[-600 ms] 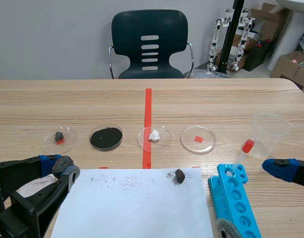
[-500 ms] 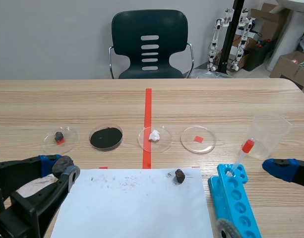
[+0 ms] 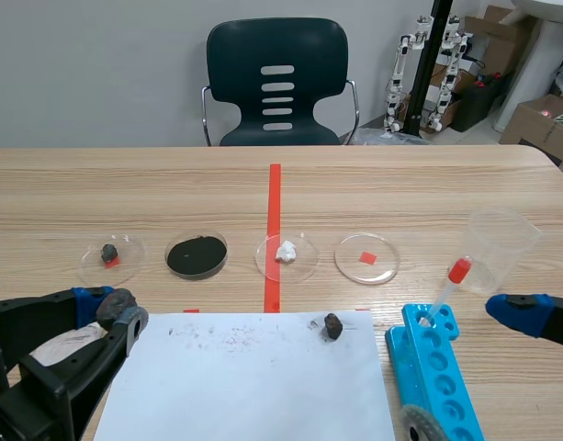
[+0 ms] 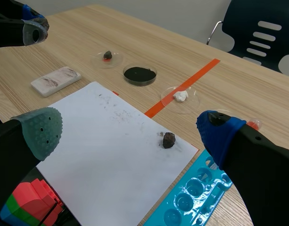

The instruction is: Put the middle mineral back

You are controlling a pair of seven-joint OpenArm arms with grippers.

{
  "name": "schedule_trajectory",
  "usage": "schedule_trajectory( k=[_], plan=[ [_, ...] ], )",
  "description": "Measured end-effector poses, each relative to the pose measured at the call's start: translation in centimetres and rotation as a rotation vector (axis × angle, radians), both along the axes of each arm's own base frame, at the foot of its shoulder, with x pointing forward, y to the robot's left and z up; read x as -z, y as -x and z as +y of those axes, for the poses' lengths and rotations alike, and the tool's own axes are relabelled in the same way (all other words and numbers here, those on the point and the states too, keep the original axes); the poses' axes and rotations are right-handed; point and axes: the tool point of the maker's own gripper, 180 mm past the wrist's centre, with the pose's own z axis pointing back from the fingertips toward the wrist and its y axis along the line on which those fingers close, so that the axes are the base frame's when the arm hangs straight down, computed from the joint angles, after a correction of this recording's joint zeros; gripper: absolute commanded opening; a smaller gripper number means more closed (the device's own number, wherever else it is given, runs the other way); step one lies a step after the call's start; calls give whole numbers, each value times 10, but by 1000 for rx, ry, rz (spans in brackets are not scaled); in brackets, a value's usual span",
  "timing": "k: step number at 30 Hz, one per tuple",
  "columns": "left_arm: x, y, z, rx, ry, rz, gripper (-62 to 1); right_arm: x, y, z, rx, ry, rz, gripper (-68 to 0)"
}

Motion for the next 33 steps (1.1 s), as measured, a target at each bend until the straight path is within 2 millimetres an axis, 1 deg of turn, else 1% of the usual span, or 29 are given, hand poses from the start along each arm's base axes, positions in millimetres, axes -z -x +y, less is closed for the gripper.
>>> schedule_trajectory(
  k=[10,14,21,25,33],
  plan=[
    [0,-1,0,0,-1,-1,-496,0,0,0,0,0,0,-84],
    [10,2,2,7,-56,37,-496,0,0,0,0,0,0,-84],
    [3,-8,-2,11,-45,-1,-496,0,0,0,0,0,0,-84],
    [5,-11,-14,25,-14,33,-496,0,0,0,0,0,0,-84],
    [3,-18,-55,118,23,52,-491,0,0,0,0,0,0,-84]
  ],
)
